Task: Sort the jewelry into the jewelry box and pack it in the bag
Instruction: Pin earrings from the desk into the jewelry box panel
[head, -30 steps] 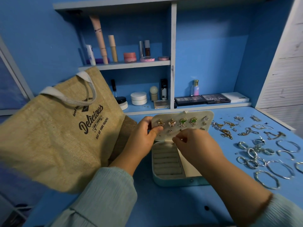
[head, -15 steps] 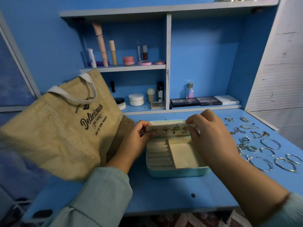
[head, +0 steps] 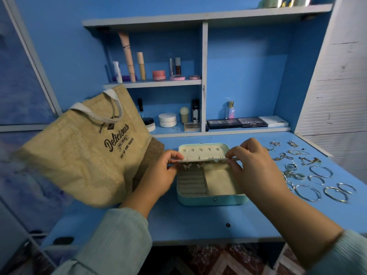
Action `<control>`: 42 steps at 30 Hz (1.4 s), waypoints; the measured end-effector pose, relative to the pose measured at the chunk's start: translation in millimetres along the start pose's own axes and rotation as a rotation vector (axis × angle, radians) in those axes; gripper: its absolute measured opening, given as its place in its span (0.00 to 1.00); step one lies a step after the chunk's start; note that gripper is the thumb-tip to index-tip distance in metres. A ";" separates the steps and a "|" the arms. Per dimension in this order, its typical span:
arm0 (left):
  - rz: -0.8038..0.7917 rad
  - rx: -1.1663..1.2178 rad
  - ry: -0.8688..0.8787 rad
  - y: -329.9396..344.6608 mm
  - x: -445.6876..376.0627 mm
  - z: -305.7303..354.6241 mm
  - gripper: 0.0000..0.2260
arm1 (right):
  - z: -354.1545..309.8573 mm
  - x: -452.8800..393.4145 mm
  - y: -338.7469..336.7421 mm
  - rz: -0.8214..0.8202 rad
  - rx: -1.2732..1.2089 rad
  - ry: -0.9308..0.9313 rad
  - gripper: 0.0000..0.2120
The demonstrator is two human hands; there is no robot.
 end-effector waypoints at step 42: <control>-0.146 -0.948 0.278 152.1 -14.0 119.1 0.12 | 151.6 35.3 -31.2 -0.281 0.033 0.113 0.07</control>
Point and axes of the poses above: each hand's wrist, its own x-axis away from the middle knuckle, its own y-axis out of the palm, z = x × y, the point moved 4 cm from there along -x, towards the middle knuckle, and after that the axes turned 11 degrees about -z, right-handed, at the moved point
